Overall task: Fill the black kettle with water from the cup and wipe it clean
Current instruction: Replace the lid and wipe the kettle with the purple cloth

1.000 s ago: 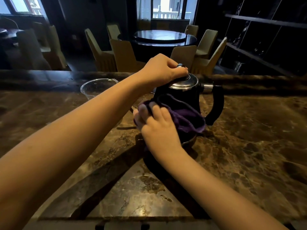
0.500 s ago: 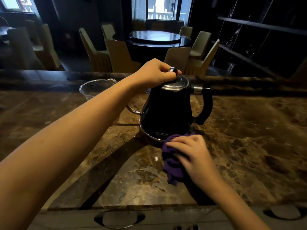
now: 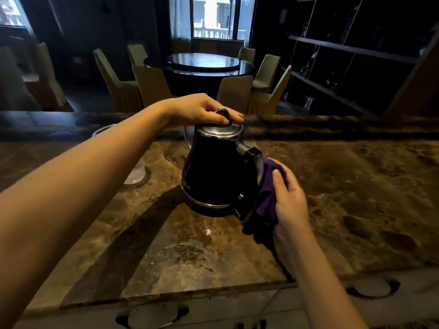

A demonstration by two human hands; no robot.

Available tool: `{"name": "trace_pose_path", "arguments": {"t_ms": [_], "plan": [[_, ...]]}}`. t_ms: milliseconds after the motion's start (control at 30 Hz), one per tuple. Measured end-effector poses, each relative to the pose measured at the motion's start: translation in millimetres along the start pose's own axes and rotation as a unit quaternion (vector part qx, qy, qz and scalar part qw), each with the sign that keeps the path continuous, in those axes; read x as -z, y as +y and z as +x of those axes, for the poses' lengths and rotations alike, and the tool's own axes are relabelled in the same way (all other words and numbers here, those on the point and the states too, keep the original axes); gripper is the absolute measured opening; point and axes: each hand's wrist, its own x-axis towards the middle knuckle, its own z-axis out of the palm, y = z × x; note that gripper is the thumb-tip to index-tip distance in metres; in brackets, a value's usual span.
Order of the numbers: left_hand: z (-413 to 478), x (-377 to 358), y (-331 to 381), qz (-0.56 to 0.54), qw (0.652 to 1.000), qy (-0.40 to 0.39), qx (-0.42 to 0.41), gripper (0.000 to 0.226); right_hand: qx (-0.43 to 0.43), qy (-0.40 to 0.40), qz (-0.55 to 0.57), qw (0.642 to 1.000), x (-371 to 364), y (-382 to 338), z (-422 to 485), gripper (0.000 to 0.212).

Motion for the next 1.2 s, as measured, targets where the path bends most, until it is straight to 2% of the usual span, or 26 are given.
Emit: {"name": "trace_pose_path", "arguments": {"t_ms": [67,133,200,233,267,300,367,433,533,600,667,733,800,867,900,1067,1200], "plan": [[-6.4,-1.2,0.8,0.056,0.997,0.052,0.021,0.037,-0.015,-0.042,0.005,0.999,-6.9,0.5,-17.6,0.021],[-22.1,-13.3,-0.6,0.08,0.975,0.199,0.048,0.045,-0.03,-0.088,0.008,0.996,-15.5,2.2,-34.7,0.02],[-47.4,-39.6,-1.8,0.064,0.917,0.39,0.057,0.043,-0.029,-0.113,0.011,0.993,-27.8,5.8,-48.2,0.02],[-62.3,-58.5,1.2,0.046,0.882,0.465,0.058,0.039,-0.023,-0.115,0.011,0.993,-35.8,9.0,-52.9,0.02],[-74.9,-78.3,2.5,0.017,0.86,0.507,0.061,0.035,-0.016,-0.115,0.016,0.993,-43.4,11.2,-56.9,0.021],[-85.5,-96.7,5.4,-0.025,0.853,0.516,0.068,0.034,-0.006,-0.109,0.017,0.994,-51.7,13.9,-59.8,0.021],[-94.8,-125.2,4.8,-0.118,0.862,0.485,0.09,0.043,0.019,-0.095,0.003,0.995,-67.7,17.4,-64.1,0.022],[-94.1,-134.6,-0.2,-0.138,0.86,0.48,0.102,0.052,0.028,-0.095,-0.014,0.995,-79.9,19.6,-67.7,0.023],[-86.2,-122.9,-7.8,-0.123,0.84,0.516,0.111,0.024,0.016,-0.109,-0.029,0.994,-79.5,20.1,-72.1,0.025],[-83.1,-116.7,-14.9,-0.123,0.839,0.52,0.103,0.018,0.011,-0.101,-0.029,0.994,-64.9,20.9,-72.4,0.024],[-85.4,-110.3,-23.3,-0.132,0.832,0.53,0.092,0.02,0.007,-0.058,-0.021,0.998,-44.9,21.8,-68.2,0.023],[-89.5,-105.3,-31.3,-0.137,0.822,0.544,0.093,0.028,-0.002,0.0,-0.003,1.0,-25.4,19.7,-61.7,0.02],[-90.6,-102.6,-37.4,-0.137,0.814,0.557,0.096,0.051,-0.002,0.045,0.005,0.999,-11.3,17.0,-55.4,0.019],[-88.9,-100.3,-40.5,-0.141,0.813,0.556,0.099,0.073,-0.006,0.054,-0.001,0.999,-4.3,16.6,-53.1,0.018],[-88.5,-98.2,-41.0,-0.153,0.817,0.547,0.101,0.075,-0.009,0.048,-0.007,0.999,-2.8,17.0,-54.0,0.018],[-95.7,-83.6,-37.8,-0.255,0.818,0.504,0.103,0.043,0.008,0.054,-0.019,0.998,0.7,8.3,-56.3,0.021],[-106.1,-74.5,-20.7,-0.334,0.813,0.468,0.09,0.043,0.131,0.056,-0.06,0.988,-7.0,-28.5,-46.0,0.025]]}}
